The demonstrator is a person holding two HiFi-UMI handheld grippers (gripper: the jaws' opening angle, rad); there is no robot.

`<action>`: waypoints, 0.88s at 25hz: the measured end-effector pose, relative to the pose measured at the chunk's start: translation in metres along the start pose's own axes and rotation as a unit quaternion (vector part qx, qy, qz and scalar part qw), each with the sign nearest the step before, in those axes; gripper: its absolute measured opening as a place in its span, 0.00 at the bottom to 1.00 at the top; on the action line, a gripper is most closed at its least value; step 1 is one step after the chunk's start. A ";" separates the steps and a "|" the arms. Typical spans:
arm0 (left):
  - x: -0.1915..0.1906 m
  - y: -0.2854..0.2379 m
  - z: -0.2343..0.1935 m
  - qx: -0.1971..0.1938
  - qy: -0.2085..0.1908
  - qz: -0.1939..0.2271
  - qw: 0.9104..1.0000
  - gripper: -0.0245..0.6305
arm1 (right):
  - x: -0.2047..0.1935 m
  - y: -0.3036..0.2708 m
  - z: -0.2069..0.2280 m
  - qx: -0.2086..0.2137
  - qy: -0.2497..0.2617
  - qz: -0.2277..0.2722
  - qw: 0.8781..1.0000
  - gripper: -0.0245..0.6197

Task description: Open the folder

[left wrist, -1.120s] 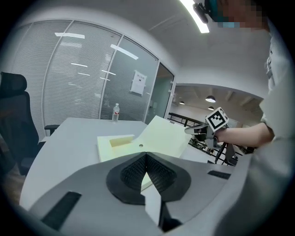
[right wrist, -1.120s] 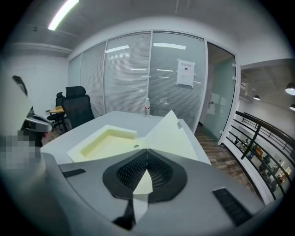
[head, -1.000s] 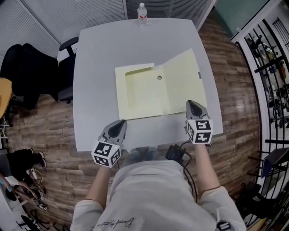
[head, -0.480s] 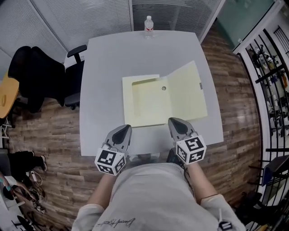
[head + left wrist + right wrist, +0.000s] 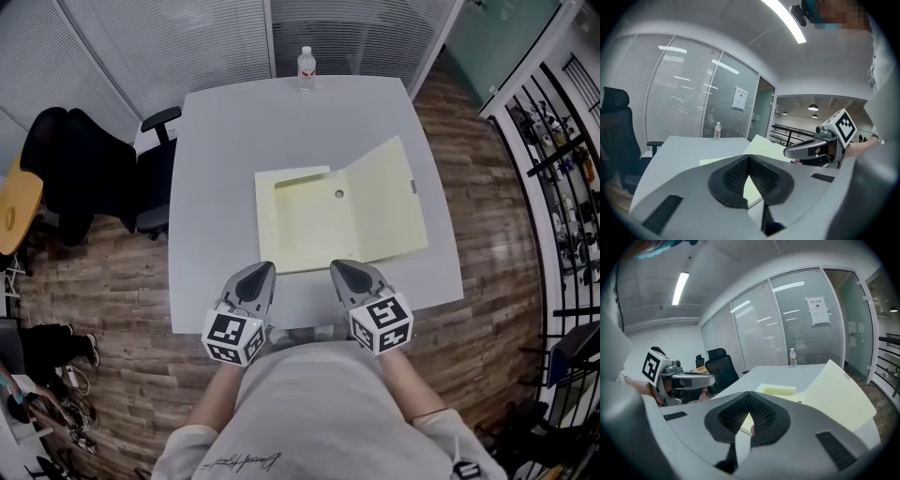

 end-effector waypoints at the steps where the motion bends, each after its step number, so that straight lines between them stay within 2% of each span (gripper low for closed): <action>1: 0.001 -0.001 0.000 -0.001 -0.001 0.000 1.000 0.05 | 0.000 -0.001 -0.001 0.001 0.003 -0.001 1.000 0.07; 22: 0.001 -0.002 0.004 -0.005 -0.008 -0.001 1.000 0.05 | 0.001 -0.003 -0.009 0.016 0.002 0.001 1.000 0.07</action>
Point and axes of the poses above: the fingertips, and each gripper's own axes: y backward along the fingers, z to its right, x out of its top, the point moved 1 cm from there along y, backward along the fingers, and after that the axes turned 14 degrees about -x, right-handed, at the moved point
